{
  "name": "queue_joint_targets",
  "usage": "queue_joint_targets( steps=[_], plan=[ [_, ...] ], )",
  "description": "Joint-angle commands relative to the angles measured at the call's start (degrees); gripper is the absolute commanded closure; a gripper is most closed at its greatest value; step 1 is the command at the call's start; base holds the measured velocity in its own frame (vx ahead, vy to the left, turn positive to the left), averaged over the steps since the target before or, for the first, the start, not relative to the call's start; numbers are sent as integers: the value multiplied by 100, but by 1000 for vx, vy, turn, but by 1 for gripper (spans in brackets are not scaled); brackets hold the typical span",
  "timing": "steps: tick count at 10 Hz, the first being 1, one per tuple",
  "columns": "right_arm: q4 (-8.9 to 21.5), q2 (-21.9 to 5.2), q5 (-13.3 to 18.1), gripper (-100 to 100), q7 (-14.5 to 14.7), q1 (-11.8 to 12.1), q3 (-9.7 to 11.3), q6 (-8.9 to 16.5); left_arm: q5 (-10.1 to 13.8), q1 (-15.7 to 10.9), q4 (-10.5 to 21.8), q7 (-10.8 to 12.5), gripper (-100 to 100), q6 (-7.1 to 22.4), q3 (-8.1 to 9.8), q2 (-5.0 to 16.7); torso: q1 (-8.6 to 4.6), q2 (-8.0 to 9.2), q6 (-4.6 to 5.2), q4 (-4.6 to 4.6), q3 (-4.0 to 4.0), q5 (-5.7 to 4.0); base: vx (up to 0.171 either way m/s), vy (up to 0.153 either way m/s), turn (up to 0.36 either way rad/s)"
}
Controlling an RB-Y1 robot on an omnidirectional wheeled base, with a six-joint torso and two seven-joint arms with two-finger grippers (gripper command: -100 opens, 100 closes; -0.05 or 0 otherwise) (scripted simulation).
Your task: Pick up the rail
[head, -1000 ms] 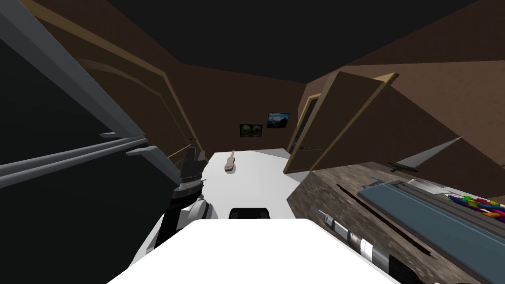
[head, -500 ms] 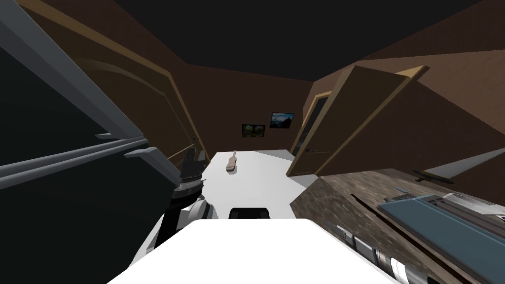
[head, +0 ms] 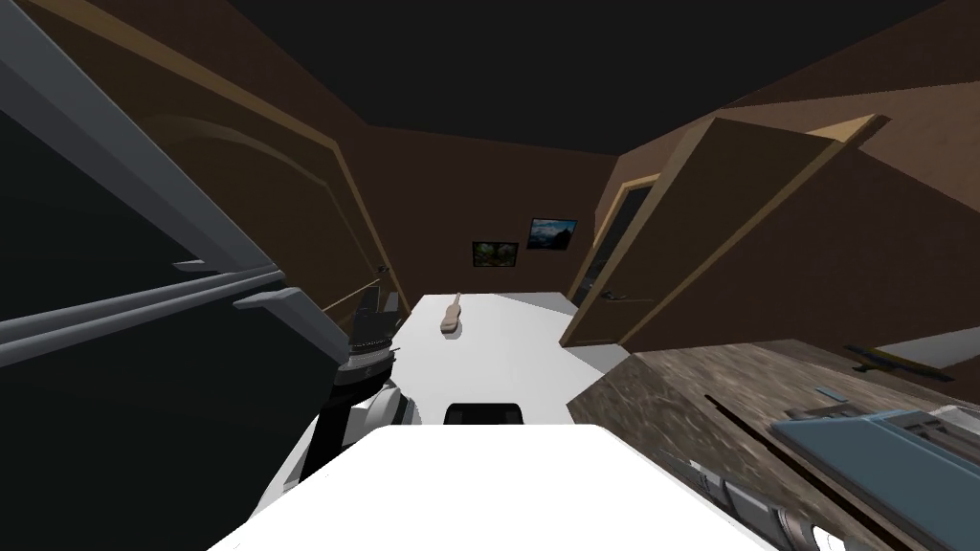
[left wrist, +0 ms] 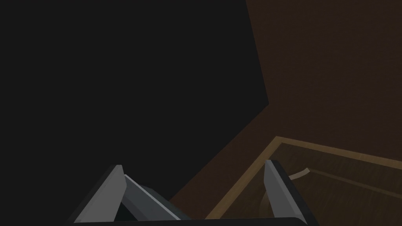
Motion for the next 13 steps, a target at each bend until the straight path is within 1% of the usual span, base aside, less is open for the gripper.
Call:
queue_joint_targets(
  steps=[1, 2, 3, 4, 5, 6, 7, 8, 9, 10, 12, 13],
  plan=[
    [286, -286, 34, -100, -1, 81, 118, -79, 0, 0, 0, 0, 0, 0, 0, 0, 0, 0, 0, 0, 0, 0, 73, -22, 104],
    [326, -374, 34, -100, -1, 81, 118, -79, 0, 0, 0, 0, 0, 0, 0, 0, -5, -3, -1, -1, -1, 0, 57, -30, 46],
    [506, -585, 55, -100, 15, 185, 206, -93, 0, 0, 0, 0, 0, 0, 0, 0, -6, 2, 1, 0, 1, -1, 63, -41, 64],
    [506, -642, 55, -100, 15, 185, 206, -93, 0, 0, 0, 0, 0, 0, 0, 0, -10, 1, 0, 0, 1, -1, 51, -43, 44],
    [664, -871, 75, -100, 33, 281, 297, -102, 0, 0, 0, 0, 0, 0, 0, 0, -10, 5, 1, 1, 3, -3, 59, -55, 94],
    [801, -1025, 92, -100, 52, 368, 390, -103, 0, 0, 0, 0, 0, 0, 0, 0, -16, 2, -1, 1, 2, -3, 72, -87, 118],
    [801, -1116, 92, -100, 52, 368, 390, -103, 0, 0, 0, 0, 0, 0, 1, 1, -26, 0, 1, 0, 0, -5, 53, -75, 29],
    [919, -1297, 107, -100, 73, 445, 485, -98, 0, 0, 0, 0, 0, 0, 1, 1, -24, 3, 1, 1, 1, -6, 40, -89, 51],
    [1019, -1451, 119, -100, 94, 512, 580, -86, 0, 0, 0, 0, 0, 0, 1, 1, -28, 7, 1, 2, 4, -6, 71, -148, 88],
    [1019, -1497, 119, -100, 94, 512, 580, -86, 0, 0, 0, 0, 0, 0, 1, 1, -46, -1, -1, 0, 0, -9, 55, -113, 45],
    [1158, -1773, 138, -100, 139, 618, 767, -46, 0, 0, 0, 0, 0, 0, 1, 1, -33, 10, 1, 2, 6, -9, 33, -109, 55],
    [1191, -1867, 145, -100, 161, 657, 862, -23, 0, 0, 0, 0, 0, 0, 1, 1, -40, 9, 1, 3, 6, -10, 63, -186, 55]
  ],
)
